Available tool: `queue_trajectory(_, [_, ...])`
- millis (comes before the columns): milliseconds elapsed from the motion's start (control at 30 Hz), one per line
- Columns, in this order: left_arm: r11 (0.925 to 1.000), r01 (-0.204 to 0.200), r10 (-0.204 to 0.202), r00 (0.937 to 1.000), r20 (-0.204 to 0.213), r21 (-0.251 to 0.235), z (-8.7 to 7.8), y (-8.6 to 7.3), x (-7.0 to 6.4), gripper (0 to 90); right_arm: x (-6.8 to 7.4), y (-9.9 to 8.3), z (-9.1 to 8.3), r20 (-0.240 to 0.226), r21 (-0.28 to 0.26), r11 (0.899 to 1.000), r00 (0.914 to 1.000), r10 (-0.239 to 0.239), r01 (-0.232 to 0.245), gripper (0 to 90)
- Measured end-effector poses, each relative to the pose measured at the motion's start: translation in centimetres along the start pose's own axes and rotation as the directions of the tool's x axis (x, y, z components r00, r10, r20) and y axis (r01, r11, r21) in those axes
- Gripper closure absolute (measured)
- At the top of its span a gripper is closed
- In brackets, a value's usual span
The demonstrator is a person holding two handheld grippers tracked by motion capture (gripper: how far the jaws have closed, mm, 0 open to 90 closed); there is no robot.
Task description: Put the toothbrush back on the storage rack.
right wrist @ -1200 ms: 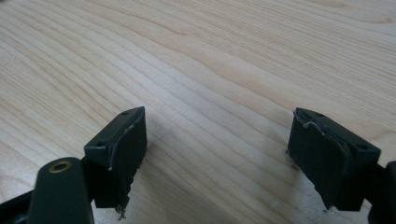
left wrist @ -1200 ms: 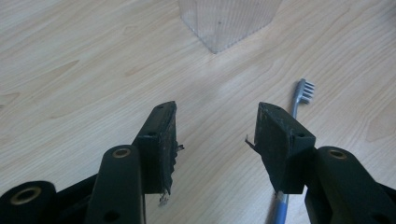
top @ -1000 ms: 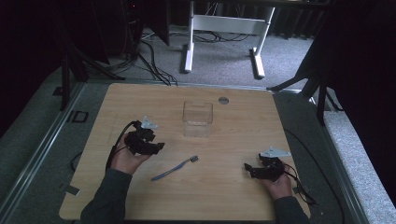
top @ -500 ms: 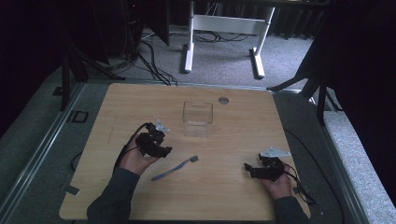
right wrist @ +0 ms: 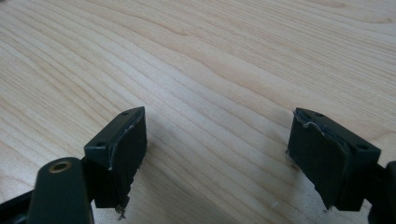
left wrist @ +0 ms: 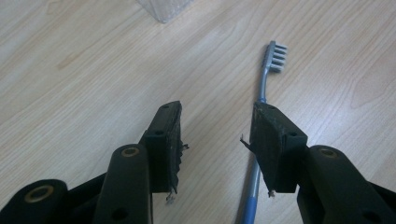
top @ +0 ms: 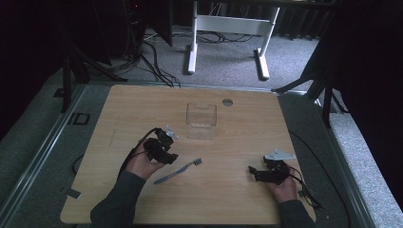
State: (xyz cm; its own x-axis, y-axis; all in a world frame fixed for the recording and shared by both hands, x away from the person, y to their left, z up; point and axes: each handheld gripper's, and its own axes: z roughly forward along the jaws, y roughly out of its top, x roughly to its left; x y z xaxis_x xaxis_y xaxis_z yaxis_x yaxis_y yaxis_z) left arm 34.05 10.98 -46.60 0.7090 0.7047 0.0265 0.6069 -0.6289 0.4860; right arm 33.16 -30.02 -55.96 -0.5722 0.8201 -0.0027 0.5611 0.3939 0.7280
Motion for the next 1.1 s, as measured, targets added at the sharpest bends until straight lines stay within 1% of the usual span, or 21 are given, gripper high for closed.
queue_trajectory(100, [1.0000, 0.003, -0.003, 1.0000, 0.008, 0.005, 0.0, 0.2, 0.0, 56.4, 0.0, 0.0, 0.0, 0.000, 0.000, 1.000, 1.0000, 0.001, -0.001, 19.3])
queue_trajectory(200, [0.9999, 0.001, -0.001, 1.0000, 0.008, 0.015, 0.0, 0.5, -0.1, 56.4, 0.0, 0.0, 0.0, 0.000, 0.000, 1.000, 1.0000, 0.001, -0.001, 19.3])
queue_trajectory(267, [0.9997, -0.007, 0.007, 1.0000, 0.006, 0.023, 0.0, 0.7, -0.2, 56.4, 0.0, 0.0, 0.0, 0.000, 0.000, 1.000, 1.0000, 0.001, -0.001, 19.3])
queue_trajectory(333, [0.9997, -0.003, 0.003, 1.0000, 0.007, 0.023, 0.0, 0.8, -0.3, 56.4, 0.0, 0.0, 0.0, 0.000, 0.000, 1.000, 1.0000, 0.001, -0.001, 19.4])
queue_trajectory(367, [0.9996, -0.011, 0.011, 0.9999, 0.007, 0.026, 0.0, 0.9, -0.3, 56.4, 0.0, 0.0, 0.0, 0.000, 0.000, 1.000, 1.0000, 0.001, -0.001, 19.4])
queue_trajectory(400, [0.9996, -0.010, 0.009, 0.9999, 0.008, 0.025, 0.0, 0.9, -0.3, 56.4, 0.0, 0.0, 0.0, 0.000, 0.000, 1.000, 1.0000, 0.001, -0.001, 19.3])
queue_trajectory(467, [0.9996, -0.004, 0.003, 0.9999, 0.011, 0.028, 0.1, 1.0, -0.3, 56.4, 0.0, 0.0, 0.0, 0.000, 0.000, 1.000, 1.0000, 0.001, -0.001, 19.3])
queue_trajectory(633, [0.9988, -0.008, 0.007, 0.9997, 0.024, 0.048, 0.2, 1.2, -0.4, 56.4, 0.0, 0.0, 0.0, 0.000, 0.000, 1.000, 1.0000, 0.001, -0.001, 19.3])
queue_trajectory(833, [0.9964, -0.030, 0.028, 0.9993, 0.024, 0.080, 0.5, 1.5, -0.8, 56.4, 0.0, 0.0, 0.0, 0.000, 0.000, 1.000, 1.0000, 0.001, -0.001, 19.3])
queue_trajectory(1100, [0.9938, -0.043, 0.040, 0.9988, 0.029, 0.102, 0.7, 1.8, -1.1, 58.2, 0.0, 0.0, 0.0, 0.000, 0.000, 1.000, 1.0000, 0.001, -0.001, 19.3])
